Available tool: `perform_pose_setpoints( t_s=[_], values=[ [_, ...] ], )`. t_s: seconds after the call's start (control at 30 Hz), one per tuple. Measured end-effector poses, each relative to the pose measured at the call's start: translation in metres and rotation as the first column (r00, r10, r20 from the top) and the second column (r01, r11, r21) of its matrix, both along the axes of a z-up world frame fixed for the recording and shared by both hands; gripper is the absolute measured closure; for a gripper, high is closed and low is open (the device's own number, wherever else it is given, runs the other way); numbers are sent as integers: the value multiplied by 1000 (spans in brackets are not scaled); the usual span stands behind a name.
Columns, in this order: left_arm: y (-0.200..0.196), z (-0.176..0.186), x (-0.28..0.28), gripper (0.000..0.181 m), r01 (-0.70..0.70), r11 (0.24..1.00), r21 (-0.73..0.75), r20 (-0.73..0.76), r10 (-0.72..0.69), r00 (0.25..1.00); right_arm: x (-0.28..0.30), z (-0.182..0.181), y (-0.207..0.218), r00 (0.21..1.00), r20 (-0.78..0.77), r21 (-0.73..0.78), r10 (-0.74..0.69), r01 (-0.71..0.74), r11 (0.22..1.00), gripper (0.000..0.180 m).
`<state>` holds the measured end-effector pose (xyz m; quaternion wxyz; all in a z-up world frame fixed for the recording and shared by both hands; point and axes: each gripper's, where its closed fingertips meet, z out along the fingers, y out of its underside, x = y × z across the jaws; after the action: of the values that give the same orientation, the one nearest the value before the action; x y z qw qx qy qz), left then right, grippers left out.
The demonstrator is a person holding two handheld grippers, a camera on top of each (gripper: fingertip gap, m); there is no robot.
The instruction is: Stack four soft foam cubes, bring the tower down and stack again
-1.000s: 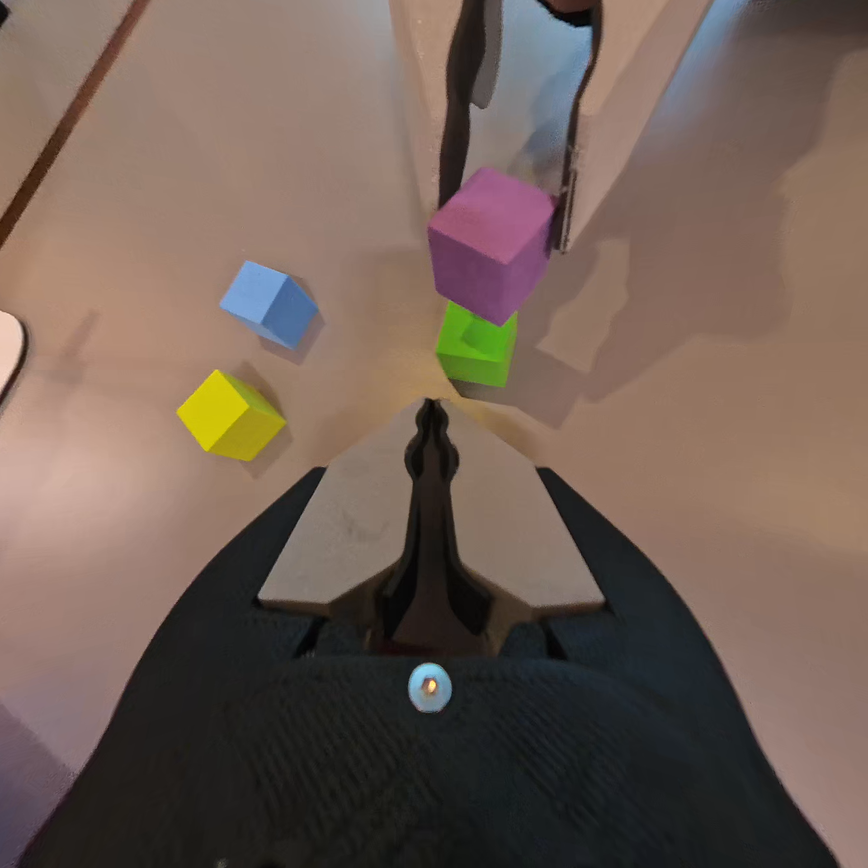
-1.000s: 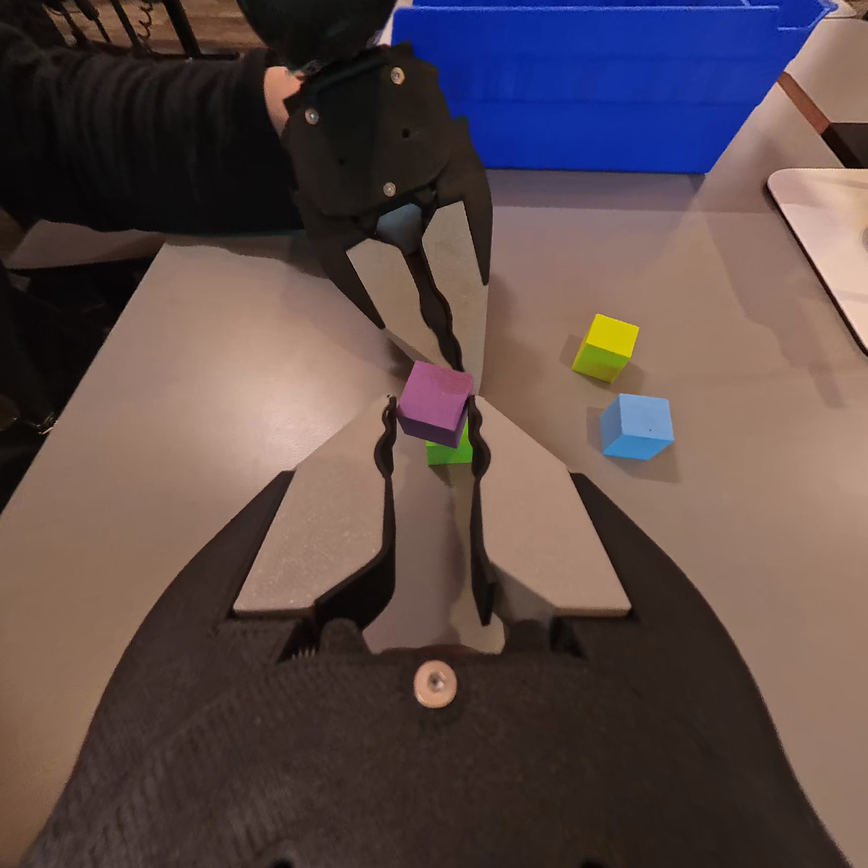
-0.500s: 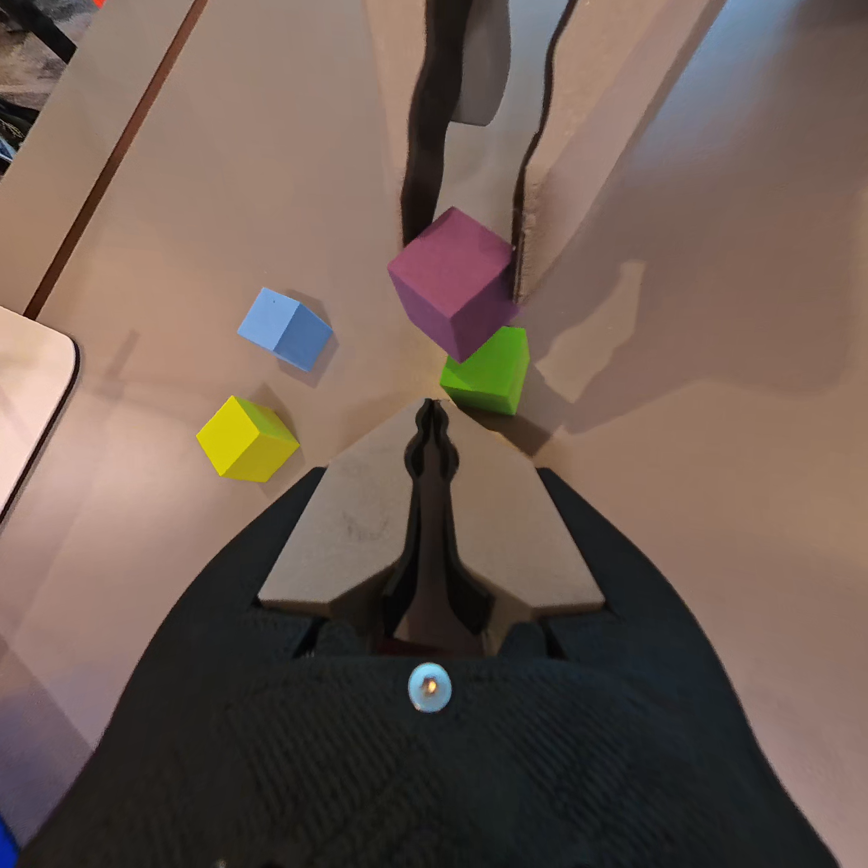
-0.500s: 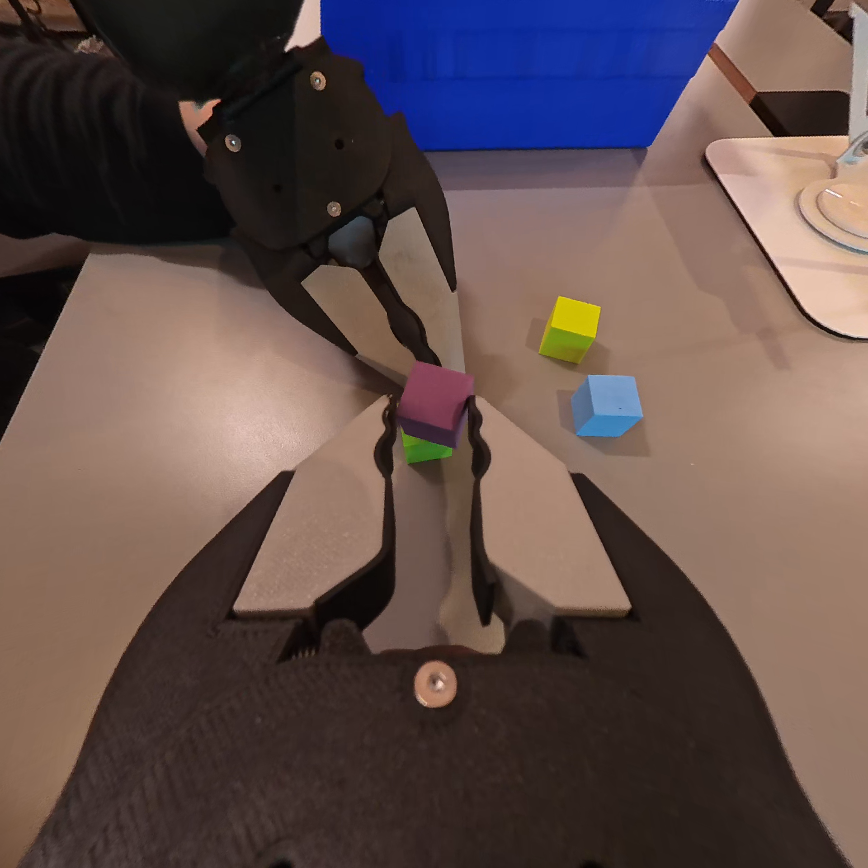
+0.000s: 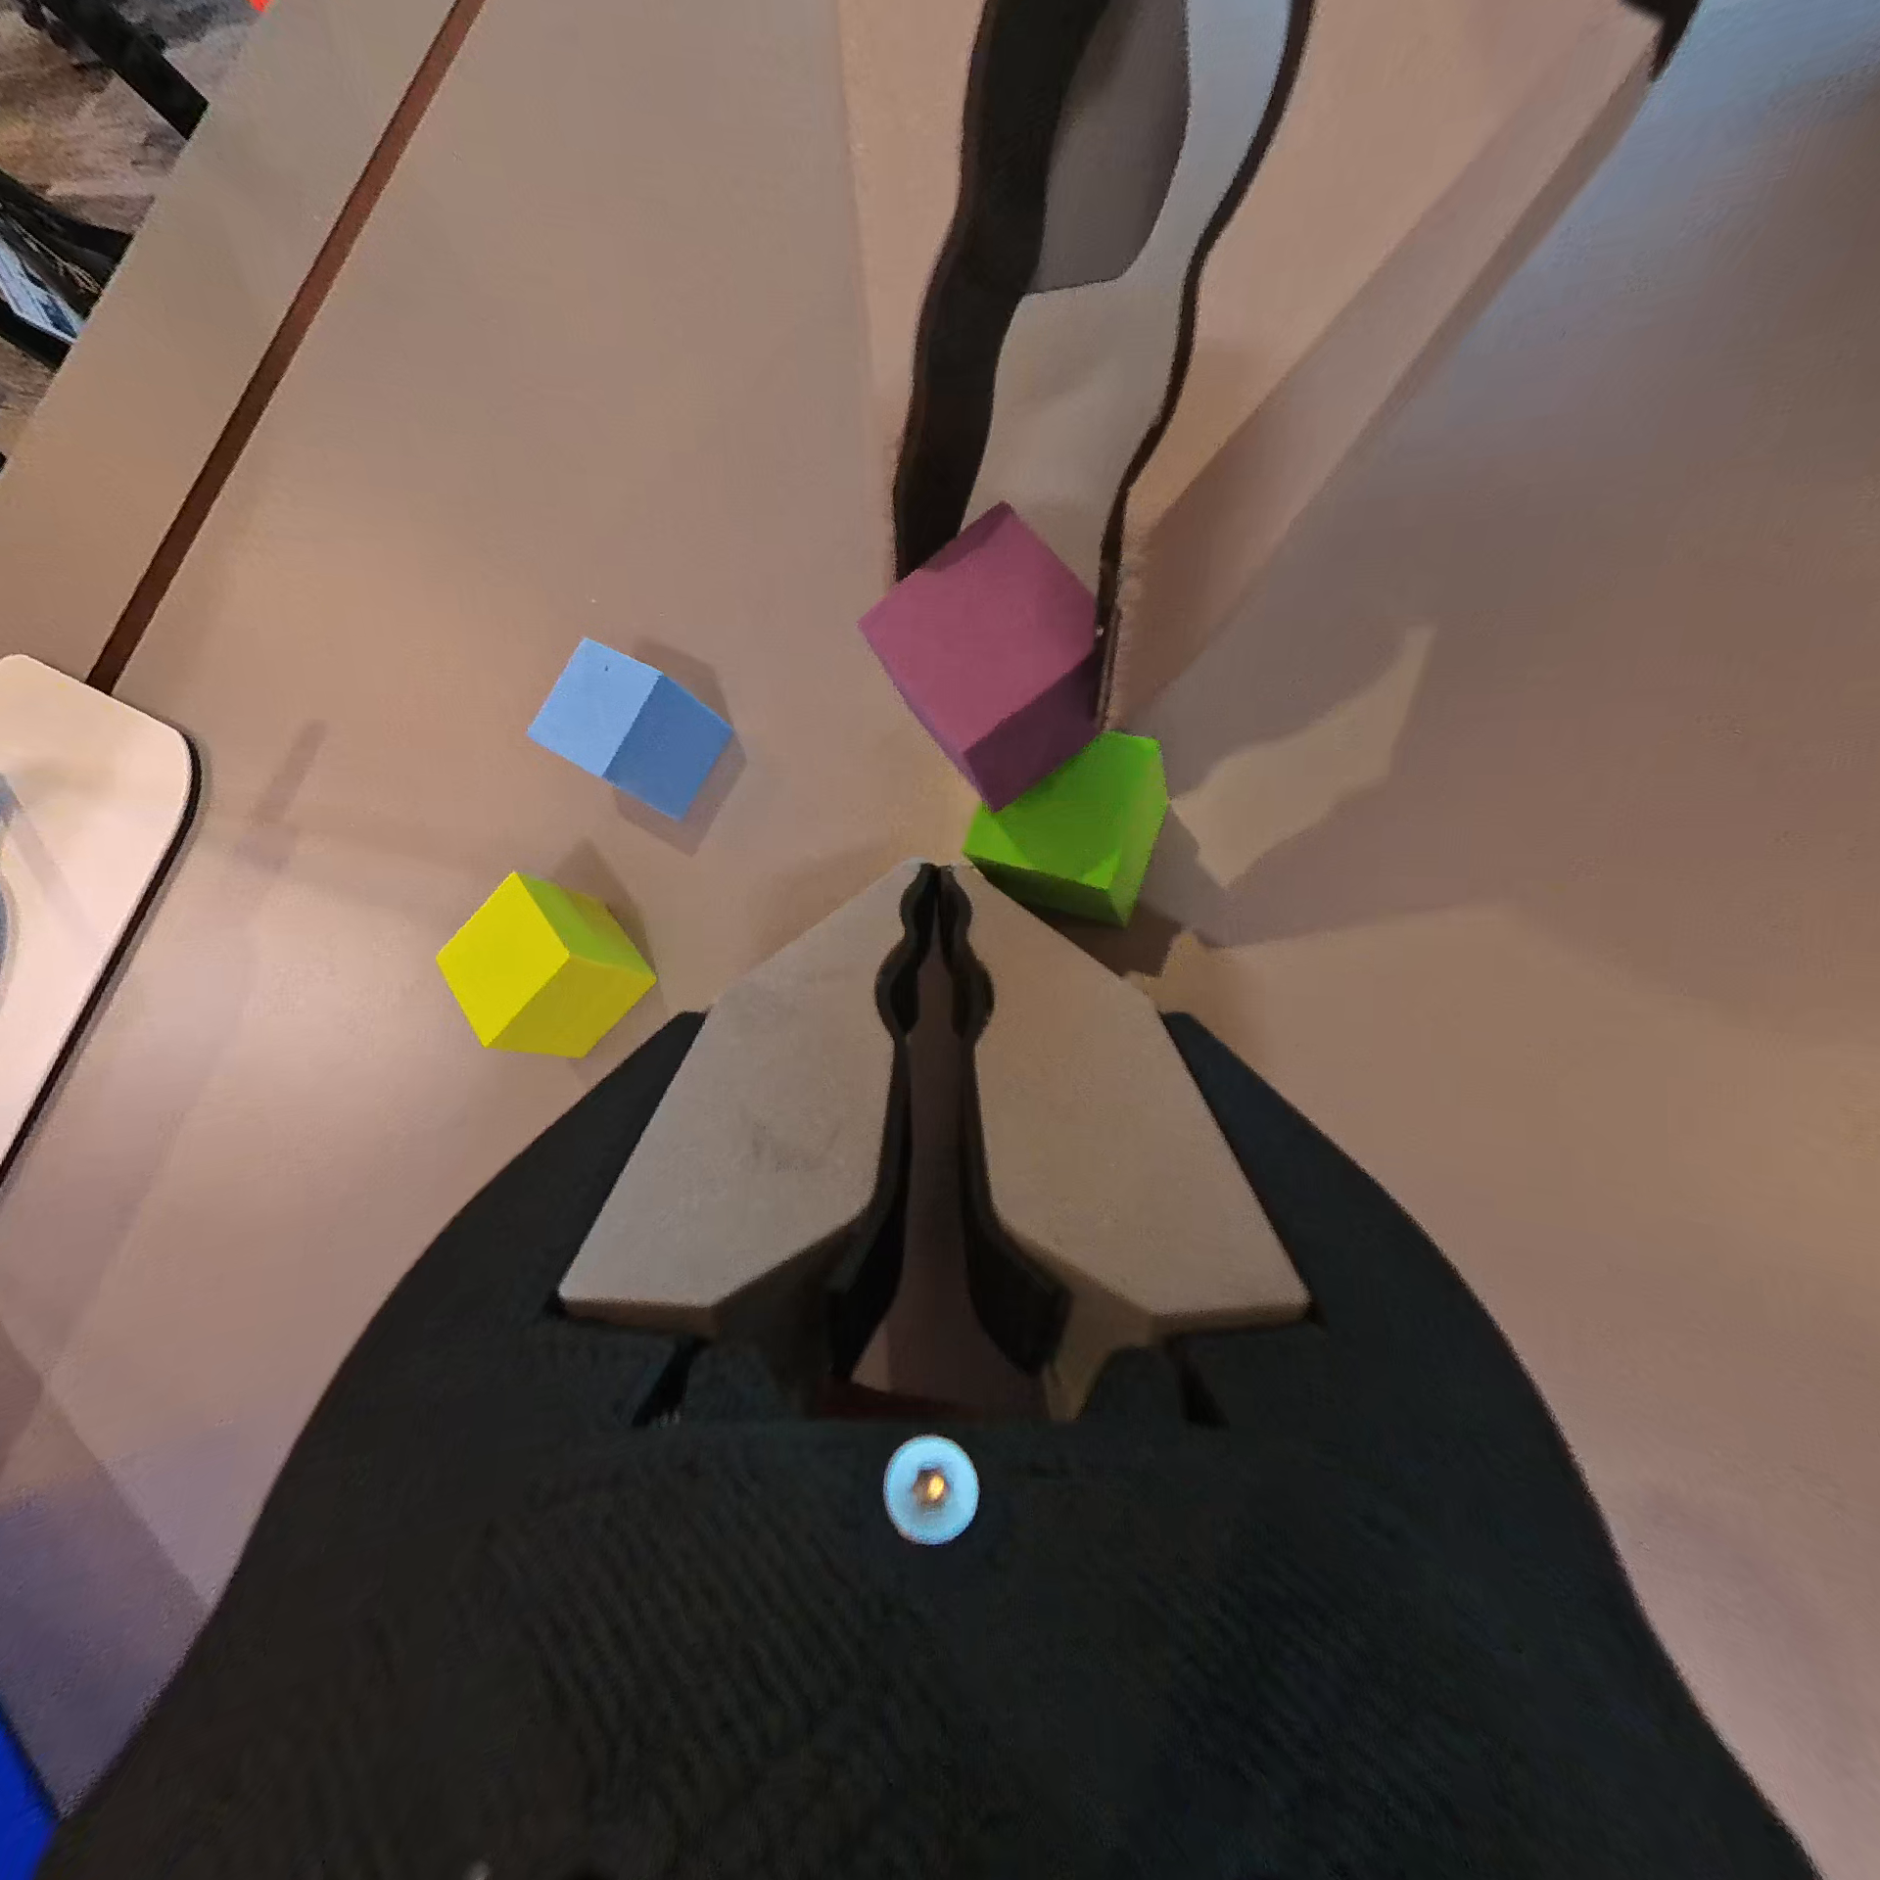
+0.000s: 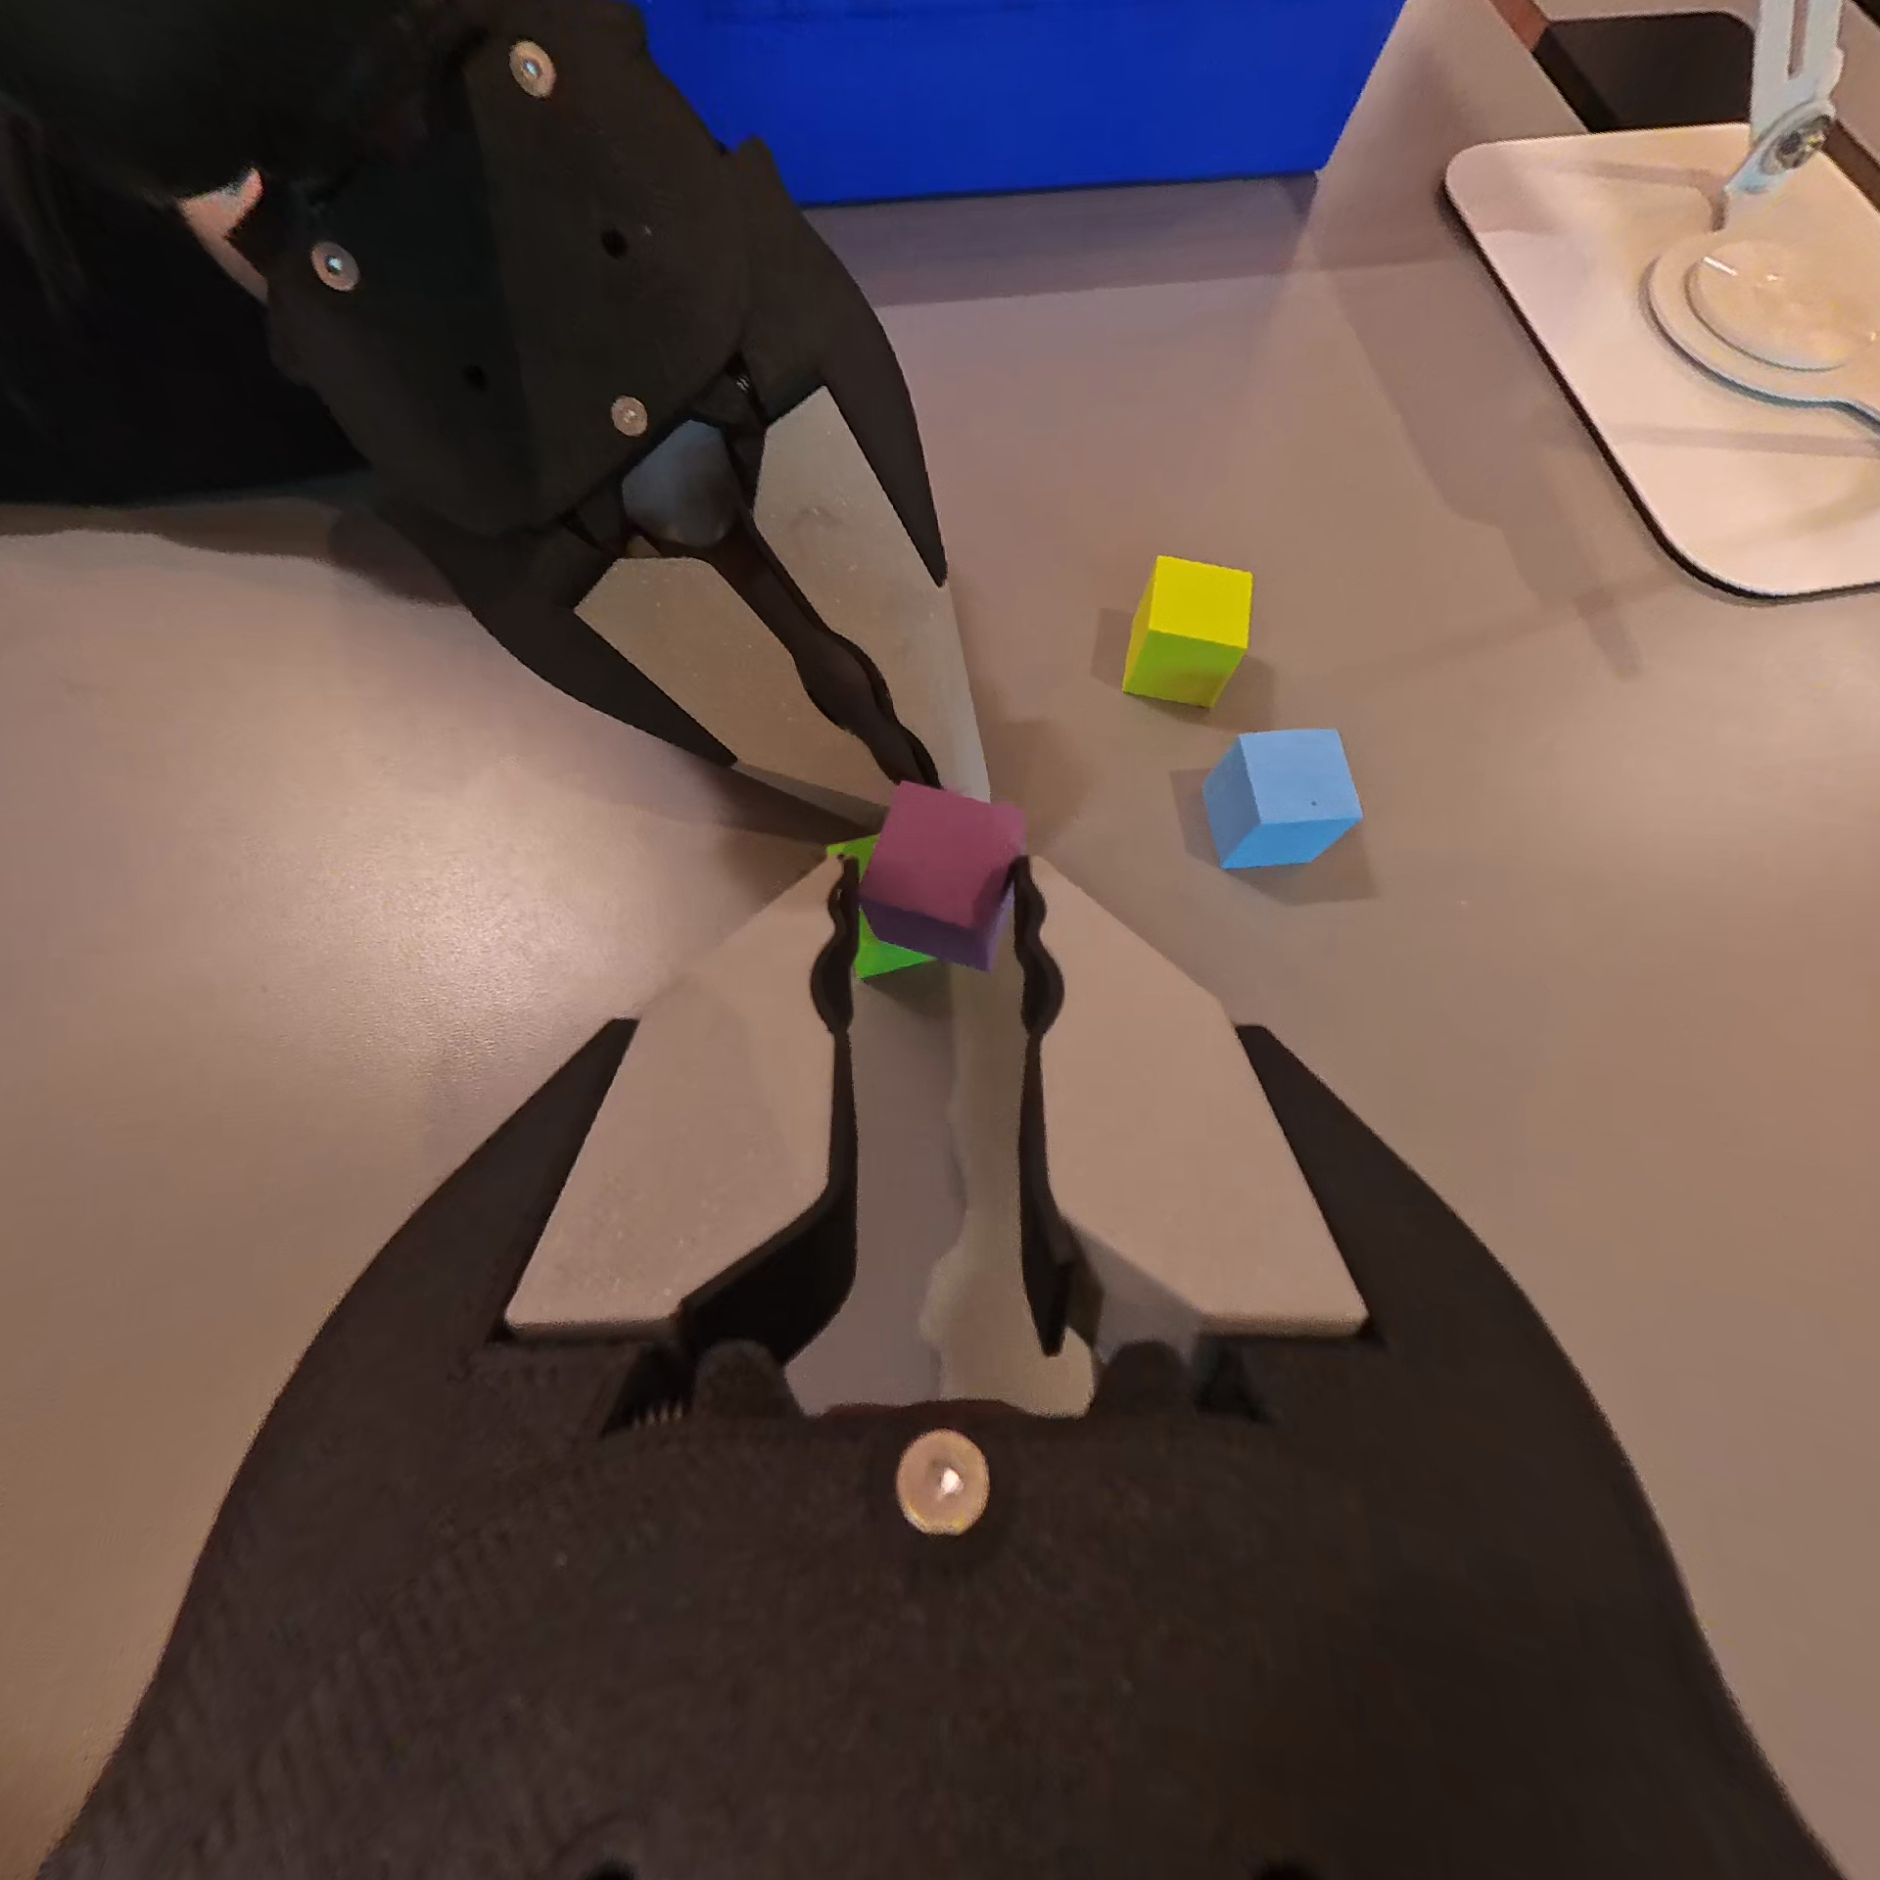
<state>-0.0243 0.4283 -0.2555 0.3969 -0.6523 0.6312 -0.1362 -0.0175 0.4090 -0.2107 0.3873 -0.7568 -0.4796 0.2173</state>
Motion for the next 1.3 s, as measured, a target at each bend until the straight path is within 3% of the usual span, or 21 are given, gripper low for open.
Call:
perform_pose_setpoints(
  t_s=[0.4,0.63,1.0,1.3],
  values=[
    [2,0,5,181,-38,999,-31,7,38,999,-2,2,0,991,-13,-112,-137,134,985,152],
    [-2,0,3,181,-29,997,-66,14,30,999,-2,-1,-4,993,27,-90,-111,113,990,152],
    [-9,0,-2,181,-2,992,-127,26,6,1000,-14,8,-19,986,-36,37,164,-163,986,152],
    [-11,0,-3,181,4,990,-138,28,0,1000,-2,16,-19,925,-141,-81,354,-367,927,152]
  ],
)
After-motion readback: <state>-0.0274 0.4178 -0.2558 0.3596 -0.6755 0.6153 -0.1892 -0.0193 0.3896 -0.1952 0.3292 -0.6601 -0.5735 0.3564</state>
